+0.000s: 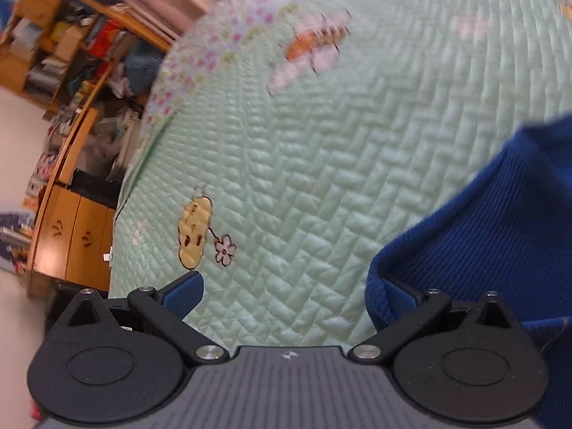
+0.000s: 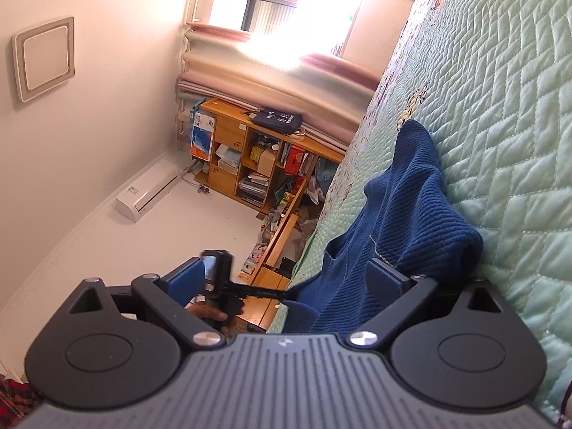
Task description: Fold clothes
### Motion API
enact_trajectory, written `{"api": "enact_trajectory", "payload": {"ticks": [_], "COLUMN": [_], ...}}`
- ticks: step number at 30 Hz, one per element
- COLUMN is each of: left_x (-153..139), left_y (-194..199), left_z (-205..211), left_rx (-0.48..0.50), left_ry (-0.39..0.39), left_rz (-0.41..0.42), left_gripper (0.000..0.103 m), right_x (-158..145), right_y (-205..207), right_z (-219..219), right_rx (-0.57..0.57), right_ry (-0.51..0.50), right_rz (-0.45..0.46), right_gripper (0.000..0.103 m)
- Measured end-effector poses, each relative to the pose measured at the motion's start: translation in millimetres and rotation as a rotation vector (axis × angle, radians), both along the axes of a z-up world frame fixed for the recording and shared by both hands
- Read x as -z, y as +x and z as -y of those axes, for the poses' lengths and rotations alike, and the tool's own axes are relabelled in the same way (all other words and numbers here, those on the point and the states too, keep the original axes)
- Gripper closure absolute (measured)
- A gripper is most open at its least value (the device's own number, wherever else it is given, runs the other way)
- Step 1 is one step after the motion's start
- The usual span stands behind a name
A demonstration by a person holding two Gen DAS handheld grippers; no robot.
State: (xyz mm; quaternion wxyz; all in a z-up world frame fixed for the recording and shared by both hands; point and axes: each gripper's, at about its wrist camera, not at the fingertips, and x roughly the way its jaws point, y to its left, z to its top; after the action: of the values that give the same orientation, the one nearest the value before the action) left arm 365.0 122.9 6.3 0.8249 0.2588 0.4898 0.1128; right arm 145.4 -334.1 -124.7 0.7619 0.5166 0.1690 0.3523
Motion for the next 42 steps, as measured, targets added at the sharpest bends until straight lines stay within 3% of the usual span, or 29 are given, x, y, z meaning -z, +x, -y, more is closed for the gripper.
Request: {"api": "enact_trajectory", "payload": {"ticks": [5, 8, 13, 15, 19, 23, 25, 27, 31, 32, 34, 36, 38, 42], "left_x": [-30.0, -18.1, 6.3, 5.3, -15.6, -43.7, -43.9, -37.4, 0.5, 15.2, 53.0, 65.8, 62.2, 32.8], "left_y": [-26.3, -28.8, -18.3, -14.2, -11.5, -28.6, -32.6, -45.7, -86.2, -90.3, -81.5, -81.5, -81.2, -100.8], "left_z": [-22.8, -32.0, -21.2, -19.8, -43.8, -67.9, -67.3, -42.6, 16.6, 25.0, 30.4, 22.8, 18.5, 31.5], "left_rx": [-0.153, -0.188, -0.135, -0.131, -0.211, -0.227, -0.183, -0.049, 0.196, 0.206, 0.128, 0.061, 0.003, 0.006], "left_ry": [-0.187, -0.223, -0.102, -0.114, -0.331, -0.585, -0.689, -0.638, -0.438, -0.408, -0.321, -0.366, -0.383, -0.281], "left_rz": [0.147, 0.112, 0.071, 0.081, 0.195, 0.41, 0.381, 0.32, 0.26, 0.249, 0.161, 0.195, 0.221, 0.3], "left_gripper": [0.0, 0.0, 0.0, 0.0, 0.001, 0.001, 0.001, 0.001, 0.001, 0.001, 0.0, 0.0, 0.001, 0.005], "right_x": [-5.4, -12.8, -12.4, -10.0, -5.5, -3.6, -3.4, -3.9, -3.0, -2.9, -2.4, -2.7, -5.8, -23.1], "right_y": [-2.0, -4.0, -4.0, -3.6, -3.3, -3.6, -3.4, -3.2, -3.1, -3.2, -2.6, -1.9, -1.9, -3.1], "right_z": [-1.8, -7.1, -10.6, -9.1, -6.2, -3.6, -3.0, -2.9, -0.8, -0.6, -0.1, -0.2, -2.4, -15.0], "right_rx": [0.016, 0.026, 0.024, 0.023, 0.021, 0.02, 0.019, 0.019, 0.017, 0.018, 0.018, 0.018, 0.02, 0.02], "right_ry": [-0.039, -0.102, -0.142, -0.126, -0.093, -0.058, -0.051, -0.046, -0.03, -0.028, -0.029, -0.038, -0.066, -0.198], "right_rz": [-0.018, -0.023, -0.014, -0.006, 0.001, 0.005, 0.006, 0.006, 0.006, 0.006, 0.006, 0.006, 0.004, -0.016], "right_gripper": [0.006, 0.006, 0.006, 0.006, 0.006, 0.006, 0.006, 0.006, 0.006, 0.006, 0.006, 0.006, 0.006, 0.004]}}
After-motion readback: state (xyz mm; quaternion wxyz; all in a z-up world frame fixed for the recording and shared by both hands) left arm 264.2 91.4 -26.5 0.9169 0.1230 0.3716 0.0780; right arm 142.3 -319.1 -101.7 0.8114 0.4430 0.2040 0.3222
